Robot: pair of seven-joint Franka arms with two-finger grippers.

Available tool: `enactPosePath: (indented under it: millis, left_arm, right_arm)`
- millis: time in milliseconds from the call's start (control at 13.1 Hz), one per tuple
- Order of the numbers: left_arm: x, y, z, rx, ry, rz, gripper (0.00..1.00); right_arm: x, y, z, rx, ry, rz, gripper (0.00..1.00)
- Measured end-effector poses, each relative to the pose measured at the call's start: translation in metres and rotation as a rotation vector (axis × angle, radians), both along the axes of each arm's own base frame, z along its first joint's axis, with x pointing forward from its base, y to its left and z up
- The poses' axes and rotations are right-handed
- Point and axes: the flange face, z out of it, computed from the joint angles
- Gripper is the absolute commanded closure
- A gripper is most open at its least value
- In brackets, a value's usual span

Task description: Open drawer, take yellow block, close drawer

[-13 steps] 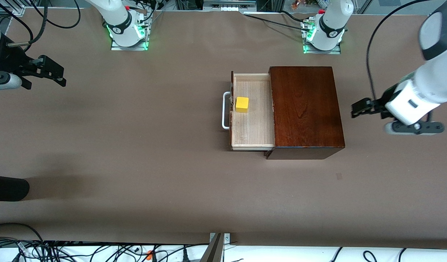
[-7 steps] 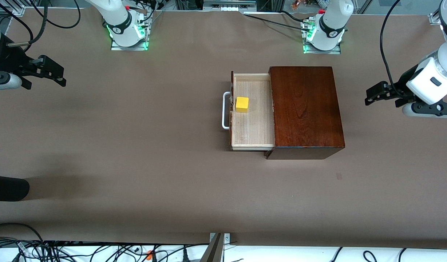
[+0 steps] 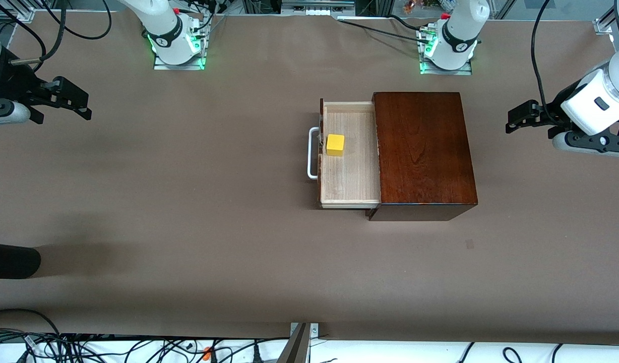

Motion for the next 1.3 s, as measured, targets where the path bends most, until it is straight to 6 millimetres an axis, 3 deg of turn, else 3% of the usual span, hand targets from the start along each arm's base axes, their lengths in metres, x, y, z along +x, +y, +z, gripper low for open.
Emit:
enactPosePath:
  millis: [382,1300]
  left_arm:
    - [0.001,0.003,0.018,0.019,-0.040,-0.001,0.00]
    - [0.002,0.009,0.018,0.060,-0.041,-0.004,0.00]
  right_arm:
    - [0.000,0.000,0.000,0.000,0.000,0.000,0.00]
    - [0.000,0.000,0.000,0.000,0.000,0.000,0.00]
